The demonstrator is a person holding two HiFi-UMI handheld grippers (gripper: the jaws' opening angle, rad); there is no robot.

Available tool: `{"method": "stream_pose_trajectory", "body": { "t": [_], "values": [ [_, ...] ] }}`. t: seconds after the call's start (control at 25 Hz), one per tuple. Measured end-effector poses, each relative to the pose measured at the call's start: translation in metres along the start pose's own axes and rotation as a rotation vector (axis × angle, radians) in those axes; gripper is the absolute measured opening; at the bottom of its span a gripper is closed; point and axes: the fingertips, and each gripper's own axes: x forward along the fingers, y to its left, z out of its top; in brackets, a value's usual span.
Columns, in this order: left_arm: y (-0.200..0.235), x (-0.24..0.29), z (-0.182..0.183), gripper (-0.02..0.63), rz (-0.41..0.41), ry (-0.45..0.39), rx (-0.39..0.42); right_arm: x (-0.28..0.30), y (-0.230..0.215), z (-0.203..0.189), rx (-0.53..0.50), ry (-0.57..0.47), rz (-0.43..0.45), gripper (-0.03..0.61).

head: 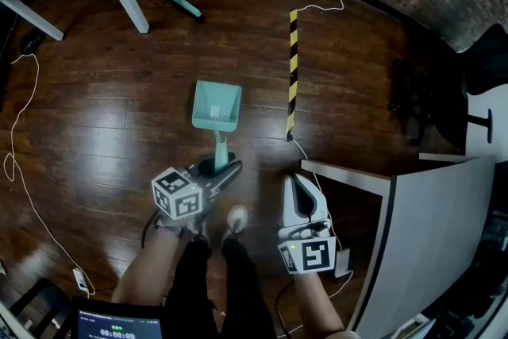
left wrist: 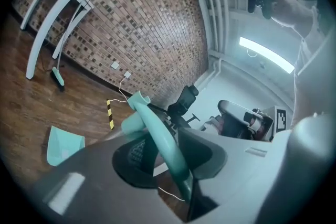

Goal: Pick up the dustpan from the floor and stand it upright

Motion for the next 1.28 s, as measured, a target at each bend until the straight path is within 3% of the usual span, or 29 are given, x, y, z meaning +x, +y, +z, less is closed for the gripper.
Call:
{"method": "stream_pose_trajectory", "body": {
  "t": [0.12, 0.28, 0.48, 0.76, 1.28],
  "values": [
    [0.005, 0.002, 0.014, 0.127, 0.010, -0.008, -0.019, 0.000, -0.006, 0.020, -0.020, -0.002, -0.014, 0.015],
    [0.021, -0.010, 0.019, 0.186, 0.043, 0.084, 0.085, 0.004, 0.001, 0.048, -0.100, -0.027, 0.000, 0.015],
    [0.029, -0.024, 0.018, 0.278, 0.015, 0.124, 0.051, 0.022, 0.010, 0.057, -0.106, -0.030, 0.011, 0.015],
    [0.025, -0.037, -0.007, 0.291, -0.031, 0.158, 0.065, 0.032, 0.030, 0.053, -0.099, -0.046, 0.025, 0.015],
    [0.026, -0.084, -0.023, 0.273, 0.016, 0.218, 0.105, 0.029, 0.040, 0.074, -0.102, -0.056, 0.031, 0.015]
  ]
}}
